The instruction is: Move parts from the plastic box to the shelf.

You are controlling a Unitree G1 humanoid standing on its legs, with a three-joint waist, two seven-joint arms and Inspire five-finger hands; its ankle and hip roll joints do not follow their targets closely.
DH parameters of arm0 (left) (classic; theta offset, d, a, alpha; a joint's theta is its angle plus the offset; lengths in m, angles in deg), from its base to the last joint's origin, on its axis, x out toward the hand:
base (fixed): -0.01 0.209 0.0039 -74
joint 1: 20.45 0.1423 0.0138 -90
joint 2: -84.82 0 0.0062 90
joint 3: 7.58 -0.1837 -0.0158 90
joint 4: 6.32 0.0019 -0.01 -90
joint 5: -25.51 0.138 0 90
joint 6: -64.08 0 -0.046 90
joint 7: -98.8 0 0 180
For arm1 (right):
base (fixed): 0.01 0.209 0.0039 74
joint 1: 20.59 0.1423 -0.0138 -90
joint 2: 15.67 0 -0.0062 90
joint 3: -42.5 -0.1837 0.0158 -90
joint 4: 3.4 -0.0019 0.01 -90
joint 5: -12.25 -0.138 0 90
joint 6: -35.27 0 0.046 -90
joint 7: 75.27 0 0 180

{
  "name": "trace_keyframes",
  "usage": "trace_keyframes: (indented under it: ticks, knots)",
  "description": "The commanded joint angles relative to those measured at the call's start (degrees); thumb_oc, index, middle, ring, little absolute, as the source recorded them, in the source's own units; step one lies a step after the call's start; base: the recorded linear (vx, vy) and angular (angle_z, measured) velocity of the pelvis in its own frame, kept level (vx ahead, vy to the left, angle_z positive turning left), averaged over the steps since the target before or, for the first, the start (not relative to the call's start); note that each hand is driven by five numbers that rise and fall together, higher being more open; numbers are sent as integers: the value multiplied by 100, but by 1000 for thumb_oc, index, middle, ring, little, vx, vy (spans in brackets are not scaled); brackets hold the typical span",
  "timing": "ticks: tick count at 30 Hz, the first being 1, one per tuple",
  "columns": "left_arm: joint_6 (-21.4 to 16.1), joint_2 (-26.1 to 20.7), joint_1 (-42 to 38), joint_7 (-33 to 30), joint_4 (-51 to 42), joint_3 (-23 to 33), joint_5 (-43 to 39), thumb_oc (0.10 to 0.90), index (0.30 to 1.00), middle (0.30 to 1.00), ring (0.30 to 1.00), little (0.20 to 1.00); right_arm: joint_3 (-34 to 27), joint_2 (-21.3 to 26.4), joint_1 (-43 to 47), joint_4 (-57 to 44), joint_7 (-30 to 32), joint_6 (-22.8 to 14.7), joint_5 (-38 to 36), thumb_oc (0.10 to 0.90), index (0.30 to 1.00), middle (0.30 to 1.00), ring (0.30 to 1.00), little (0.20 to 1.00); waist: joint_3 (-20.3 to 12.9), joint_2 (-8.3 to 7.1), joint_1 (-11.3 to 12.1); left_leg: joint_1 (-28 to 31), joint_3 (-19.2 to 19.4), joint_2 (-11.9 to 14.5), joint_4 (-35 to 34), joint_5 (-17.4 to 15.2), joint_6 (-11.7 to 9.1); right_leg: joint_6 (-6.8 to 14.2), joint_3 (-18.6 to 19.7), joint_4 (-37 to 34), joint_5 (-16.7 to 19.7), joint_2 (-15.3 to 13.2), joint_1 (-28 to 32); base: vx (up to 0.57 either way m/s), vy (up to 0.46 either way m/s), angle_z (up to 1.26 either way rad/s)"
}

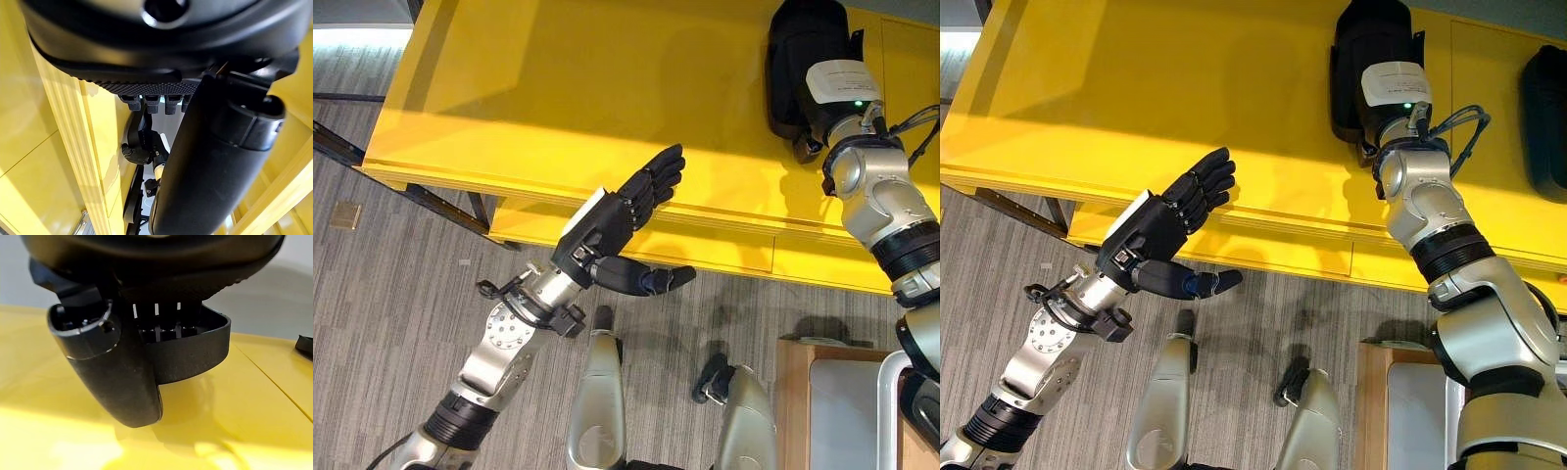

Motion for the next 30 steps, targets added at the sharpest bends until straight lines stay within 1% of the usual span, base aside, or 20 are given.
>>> trace_keyframes:
  ticks: [1, 2, 3, 6, 11, 12, 13, 14, 15, 17, 18, 19, 20, 23, 26, 27, 28, 30]
  knots:
    - [-494, 46, -285, 191, -849, 327, -267, 900, 1000, 1000, 1000, 1000, 466, 369, 401, -156, -926, -97, -386, 900, 1000, 1000, 1000, 1000, -81, 9, -33, 447, 476, 291, -296, -126, 156, -71, 283, 55, -19, 170, 204, -26, -6, -9]
    - [-498, 49, -279, 186, -853, 325, -257, 900, 1000, 1000, 1000, 1000, 479, 366, 385, -176, -951, -98, -376, 900, 1000, 1000, 1000, 1000, -81, 6, -34, 449, 478, 293, -302, -120, 155, -66, 283, 43, -7, 172, 204, -42, -6, -9]
    - [-494, 30, -256, 172, -883, 359, -250, 900, 1000, 1000, 1000, 1000, 543, 382, 376, -210, -1177, -146, -364, 900, 1000, 1000, 1000, 1000, -81, -6, -37, 458, 488, 306, -317, -118, 153, -54, 297, 4, 13, 183, 210, -42, -9, -5]
    - [-493, -6, -172, 164, -949, 454, -226, 900, 1000, 1000, 1000, 1000, 603, 493, 161, -514, -1463, -113, -455, 900, 1000, 1000, 1000, 1000, -81, -58, -61, 495, 530, 336, -351, -106, 152, -38, 292, -80, 49, 194, 257, -41, -16, -2]
    - [-567, -43, -33, 160, -1001, 547, -159, 900, 1000, 1000, 1000, 1000, 517, 577, -148, -999, -1556, 60, -371, 900, 1000, 1000, 1000, 1000, -84, -100, -92, 549, 565, 356, -376, -108, 152, -21, 300, -164, 80, 210, 322, -18, -5, -3]
    - [-605, -44, -9, 170, -991, 552, -145, 900, 1000, 1000, 1000, 1000, 497, 584, -241, -1110, -1354, 153, -350, 900, 1000, 1000, 1000, 1000, -83, -107, -99, 557, 570, 363, -377, -107, 151, -18, 298, -168, 85, 215, 327, 0, 0, 0]
    - [-636, -52, -7, 158, -979, 535, -136, 900, 1000, 1000, 1000, 1000, 463, 540, -290, -1091, -1192, 159, -295, 900, 1000, 1000, 1000, 1000, -94, -113, -105, 573, 576, 361, -382, -114, 156, -13, 312, -203, 95, 226, 348, -35, 4, -4]
    - [-679, -56, -31, 173, -923, 513, -141, 900, 1000, 1000, 1000, 1000, 401, 475, -325, -1077, -909, 241, -295, 900, 1000, 1000, 1000, 1000, -95, -110, -122, 580, 577, 359, -368, -126, 164, -10, 333, -234, 111, 236, 360, -28, 8, -4]
    - [-682, -54, -40, 178, -911, 506, -141, 900, 1000, 1000, 1000, 1000, 388, 458, -327, -1065, -860, 257, -281, 900, 1000, 1000, 1000, 1000, -96, -109, -123, 577, 576, 358, -364, -127, 165, -9, 337, -236, 115, 239, 359, -41, 18, -9]
    - [-687, -20, -105, 226, -835, 499, -116, 900, 1000, 1000, 1000, 1000, 252, 306, -246, -856, -706, 286, -13, 900, 1000, 1000, 1000, 1000, -108, -87, -126, 572, 568, 344, -333, -161, 172, -4, 356, -267, 122, 246, 373, -34, 20, -10]
    - [-687, -21, -109, 228, -829, 502, -116, 900, 1000, 1000, 1000, 1000, 241, 299, -244, -845, -711, 287, 34, 900, 1000, 1000, 1000, 1000, -109, -85, -126, 569, 567, 342, -329, -163, 171, -3, 355, -267, 123, 245, 373, -32, 23, -6]
    - [-676, -7, -118, 216, -820, 524, -122, 900, 1000, 1000, 1000, 1000, 160, 297, -243, -734, -737, 158, 30, 900, 1000, 1000, 1000, 1000, -110, -64, -125, 555, 552, 324, -307, -178, 170, 0, 359, -265, 121, 239, 372, -34, 20, -5]
    - [-678, 1, -117, 199, -815, 530, -127, 900, 1000, 1000, 1000, 1000, 130, 300, -259, -744, -769, 135, 36, 900, 1000, 1000, 1000, 1000, -110, -56, -130, 545, 551, 321, -301, -178, 167, 8, 358, -262, 127, 232, 364, -37, 21, -6]
    - [-660, 18, -96, 165, -850, 545, -99, 900, 1000, 1000, 1000, 1000, 94, 332, -322, -831, -778, 148, 117, 900, 1000, 1000, 1000, 1000, -109, -47, -138, 559, 566, 310, -316, -179, 172, 13, 361, -281, 127, 230, 376, -25, 9, -5]
    - [-710, 12, -73, 201, -845, 572, -73, 900, 1000, 1000, 1000, 1000, 13, 340, -410, -850, -571, 195, 189, 900, 1000, 1000, 1000, 1000, -127, -33, -149, 578, 581, 305, -336, -183, 174, 26, 372, -319, 140, 218, 389, -11, 3, 0]
    - [-722, 23, -87, 180, -831, 549, -63, 900, 1000, 1000, 1000, 1000, -28, 322, -418, -833, -359, 222, 228, 900, 1000, 1000, 1000, 1000, -127, -24, -156, 566, 570, 300, -324, -186, 171, 28, 381, -317, 143, 220, 379, 0, 0, 0]
    - [-721, 24, -89, 179, -831, 547, -64, 900, 1000, 1000, 1000, 1000, -36, 320, -421, -827, -352, 226, 237, 900, 1000, 1000, 1000, 1000, -127, -22, -156, 565, 569, 299, -322, -188, 171, 29, 382, -315, 142, 220, 378, -33, 17, -3]
    - [-713, 40, -143, 148, -813, 517, -7, 900, 1000, 1000, 1000, 1000, -128, 253, -396, -748, 99, 165, 279, 900, 1000, 1000, 1000, 1000, -127, 6, -154, 545, 543, 277, -300, -206, 176, 35, 398, -313, 142, 217, 365, -23, 13, -5]
